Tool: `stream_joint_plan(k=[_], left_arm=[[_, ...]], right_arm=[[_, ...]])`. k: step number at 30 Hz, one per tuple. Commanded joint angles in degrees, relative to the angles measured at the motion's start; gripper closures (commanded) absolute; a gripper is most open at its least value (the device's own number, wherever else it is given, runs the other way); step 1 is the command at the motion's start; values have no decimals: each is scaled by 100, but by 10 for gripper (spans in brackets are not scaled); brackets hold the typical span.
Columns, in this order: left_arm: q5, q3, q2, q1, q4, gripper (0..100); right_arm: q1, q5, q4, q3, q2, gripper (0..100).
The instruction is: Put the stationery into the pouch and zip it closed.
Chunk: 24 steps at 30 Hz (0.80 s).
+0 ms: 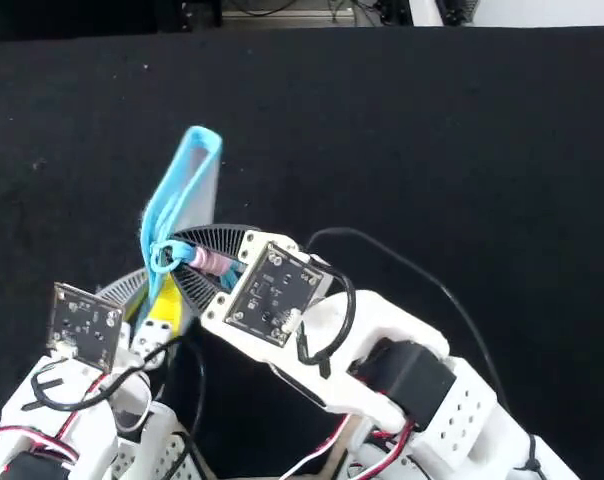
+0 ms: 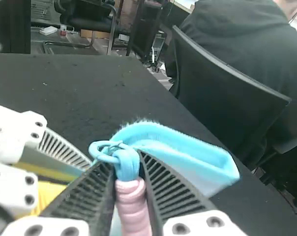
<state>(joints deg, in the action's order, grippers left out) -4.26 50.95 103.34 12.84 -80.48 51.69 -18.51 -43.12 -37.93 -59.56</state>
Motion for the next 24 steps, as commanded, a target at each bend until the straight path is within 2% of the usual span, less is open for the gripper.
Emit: stream_joint_plan(k=[1,8,14,19,24], left_arm=[[-158,-295,-79,215,132,971],[-1240,-295,-70,207,176,971],[-1275,-268,-79,224,457,971],[-1310,435,-79,198,914,971],[-1310,875,-79,198,967,971]], right_arm=[[-440,0,70,382,-145,988],[-774,-26,-334,189,-778,988],[-774,-26,-316,-409,-1209,988],[-774,-26,-316,-655,-1411,988],[-774,-26,-316,-998,-1657,987]])
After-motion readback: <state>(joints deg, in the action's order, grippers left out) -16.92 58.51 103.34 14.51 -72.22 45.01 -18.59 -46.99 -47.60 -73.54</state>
